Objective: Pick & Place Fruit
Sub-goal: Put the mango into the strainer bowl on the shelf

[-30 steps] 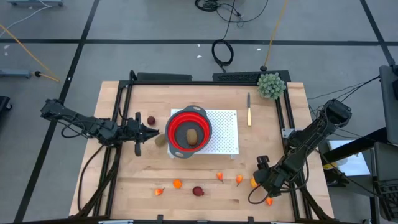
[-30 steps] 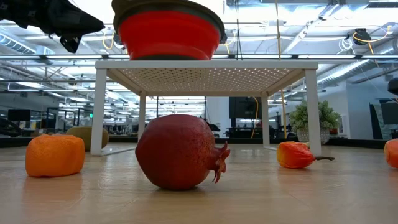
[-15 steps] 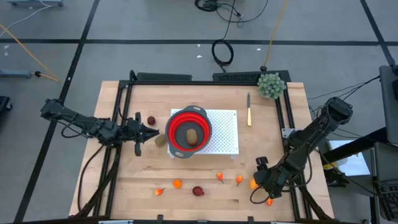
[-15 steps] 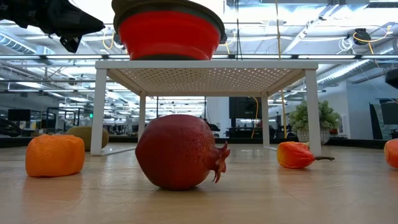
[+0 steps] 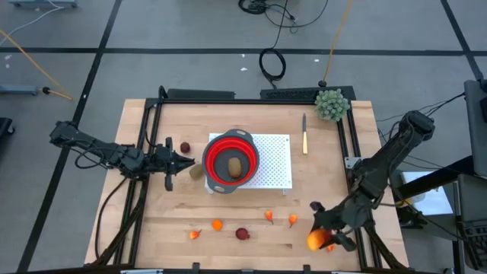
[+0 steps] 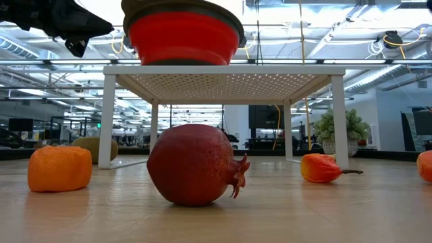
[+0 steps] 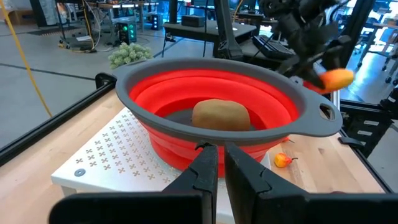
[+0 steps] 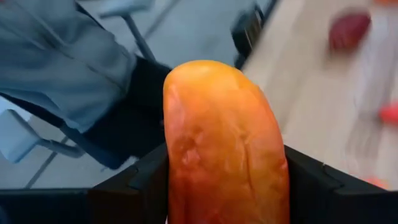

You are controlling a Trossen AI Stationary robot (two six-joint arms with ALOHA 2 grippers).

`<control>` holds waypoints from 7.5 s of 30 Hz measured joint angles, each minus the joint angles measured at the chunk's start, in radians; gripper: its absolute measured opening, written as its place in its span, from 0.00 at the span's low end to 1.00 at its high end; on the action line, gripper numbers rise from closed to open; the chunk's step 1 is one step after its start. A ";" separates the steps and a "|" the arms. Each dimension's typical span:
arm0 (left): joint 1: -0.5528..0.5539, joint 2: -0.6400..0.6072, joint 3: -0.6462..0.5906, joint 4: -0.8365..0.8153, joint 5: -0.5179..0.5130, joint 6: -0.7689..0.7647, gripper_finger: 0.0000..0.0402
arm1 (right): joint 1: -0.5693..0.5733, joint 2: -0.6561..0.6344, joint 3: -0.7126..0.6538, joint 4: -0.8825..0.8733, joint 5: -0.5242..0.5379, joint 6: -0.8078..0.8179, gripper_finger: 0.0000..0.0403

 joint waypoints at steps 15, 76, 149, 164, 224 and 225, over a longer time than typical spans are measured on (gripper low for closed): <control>0.000 0.000 0.000 -0.001 0.000 -0.001 0.06 | 0.000 -0.016 0.000 0.301 -0.106 -0.427 0.55; 0.000 0.000 0.000 0.003 -0.002 -0.014 0.06 | -0.001 0.058 0.000 0.238 1.469 -0.853 0.56; -0.003 0.855 0.770 -0.056 0.059 0.267 0.06 | -0.135 0.050 0.000 0.335 0.549 -0.668 0.55; -0.051 1.176 1.130 -0.182 0.083 0.567 0.06 | -0.185 0.050 0.000 0.296 0.327 -0.549 0.54; -0.080 1.400 1.329 -0.120 0.130 0.888 0.46 | -0.440 0.050 0.000 0.381 -0.184 -0.323 0.55; -0.077 1.410 1.329 -0.100 0.131 0.884 0.49 | -0.440 0.050 0.000 0.384 -0.184 -0.323 0.55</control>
